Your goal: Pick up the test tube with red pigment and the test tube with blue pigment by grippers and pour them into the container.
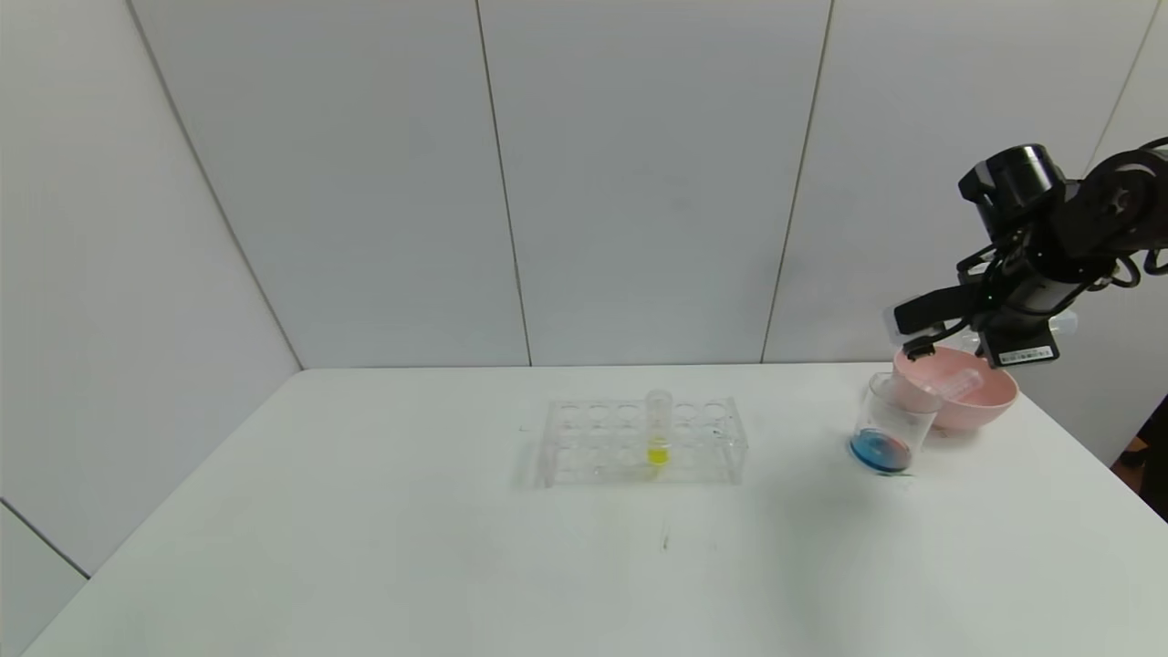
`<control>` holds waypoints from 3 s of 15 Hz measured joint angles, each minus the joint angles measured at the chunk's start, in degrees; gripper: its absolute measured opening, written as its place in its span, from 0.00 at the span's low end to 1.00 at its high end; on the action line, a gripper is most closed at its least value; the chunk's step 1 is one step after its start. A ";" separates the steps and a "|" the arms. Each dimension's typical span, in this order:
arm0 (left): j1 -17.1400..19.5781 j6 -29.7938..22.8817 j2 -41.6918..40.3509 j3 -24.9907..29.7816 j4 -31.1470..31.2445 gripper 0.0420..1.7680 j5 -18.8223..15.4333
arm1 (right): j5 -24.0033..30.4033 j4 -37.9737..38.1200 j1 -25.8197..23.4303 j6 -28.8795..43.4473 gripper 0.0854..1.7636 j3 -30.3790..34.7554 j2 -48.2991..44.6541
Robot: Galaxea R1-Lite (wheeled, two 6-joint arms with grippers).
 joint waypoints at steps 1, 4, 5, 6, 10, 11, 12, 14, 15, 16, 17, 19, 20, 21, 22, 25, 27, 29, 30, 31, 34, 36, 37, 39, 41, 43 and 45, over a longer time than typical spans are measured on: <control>0.00 0.00 0.00 0.00 0.02 1.00 0.00 | -0.93 -0.02 0.29 -0.13 0.26 0.00 -0.05; 0.00 0.00 0.00 0.00 0.00 1.00 0.00 | -3.36 -0.02 0.99 -1.06 0.26 0.00 -0.06; 0.00 0.00 0.00 0.00 0.00 1.00 0.00 | -4.32 0.00 1.07 -1.17 0.26 0.00 -0.05; 0.00 0.00 0.00 0.00 0.00 1.00 0.00 | -5.23 -0.05 1.18 -1.69 0.26 0.00 -0.02; 0.00 0.00 0.00 0.00 0.00 1.00 0.00 | -5.69 -0.06 1.35 -2.29 0.26 0.00 -0.05; 0.00 0.00 0.00 0.00 0.00 1.00 0.00 | -5.83 -0.06 1.40 -2.34 0.26 -0.02 -0.05; 0.00 0.00 0.00 0.00 0.00 1.00 0.00 | -6.13 -0.06 1.46 -2.34 0.26 -0.02 -0.06; 0.00 0.00 0.00 0.00 0.00 1.00 0.00 | -5.85 -0.05 1.49 -1.72 0.26 0.00 -0.30; 0.00 0.00 0.00 0.00 -0.02 1.00 0.00 | -5.25 0.11 1.23 -1.50 0.26 0.00 -0.57; 0.00 0.00 0.00 0.00 -0.02 1.00 0.00 | -2.97 0.41 0.77 -0.62 0.26 0.02 -0.91; 0.00 0.00 0.00 0.00 0.00 1.00 0.00 | 1.67 0.60 -0.30 1.51 0.26 0.27 -1.35; 0.00 0.00 0.00 0.00 0.00 1.00 0.00 | 13.08 1.18 -3.28 7.25 0.26 1.23 -2.32; 0.00 0.00 0.00 0.00 -0.02 1.00 0.00 | 18.18 2.16 -5.53 9.84 0.26 1.88 -2.90; 0.00 0.00 0.00 0.00 -0.02 1.00 0.00 | 23.54 2.88 -7.44 12.19 0.26 2.67 -3.43; 0.00 0.00 0.00 0.00 -0.02 1.00 0.00 | 30.18 3.21 -9.17 15.42 0.26 3.67 -4.00; 0.00 0.00 0.00 0.00 0.00 1.00 0.00 | 49.02 2.11 -13.42 30.06 0.26 9.90 -6.95; 0.00 0.00 0.00 0.00 0.00 1.00 0.00 | 54.78 -4.30 -15.52 38.02 0.26 16.57 -9.97; 0.00 0.00 0.00 0.00 -0.02 1.00 0.00 | 57.59 -17.19 -16.66 44.70 0.26 25.69 -13.20; 0.00 0.00 0.00 0.00 -0.02 1.00 0.00 | 58.27 -25.41 -16.99 48.48 0.26 30.95 -14.73; 0.00 0.00 0.00 0.00 -0.02 1.00 -0.02 | 58.71 -35.17 -17.31 52.92 0.26 36.19 -16.21; 0.00 0.00 0.00 0.00 -0.02 1.00 0.00 | 59.17 -61.17 -17.74 71.06 0.26 50.44 -20.26; 0.00 0.00 0.00 0.00 0.00 1.00 0.00 | 57.59 -74.00 -18.16 81.41 0.26 58.08 -22.44; 0.00 0.00 0.00 0.00 0.00 1.00 0.00 | 56.67 -78.96 -18.68 83.90 0.26 61.57 -23.19; 0.00 0.00 0.00 0.00 0.00 1.00 0.00 | 55.75 -87.88 -20.59 85.60 0.26 68.28 -24.04; 0.00 0.00 -0.02 0.00 -0.02 1.00 0.00 | 55.59 -92.65 -23.09 85.98 0.26 72.94 -24.23; 0.00 0.02 0.00 0.00 -0.02 1.00 0.00 | 55.66 -93.09 -24.00 85.98 0.26 74.51 -24.34; 0.00 0.00 0.00 0.00 0.00 1.00 0.00 | 55.69 -93.14 -24.14 86.00 0.26 74.89 -24.31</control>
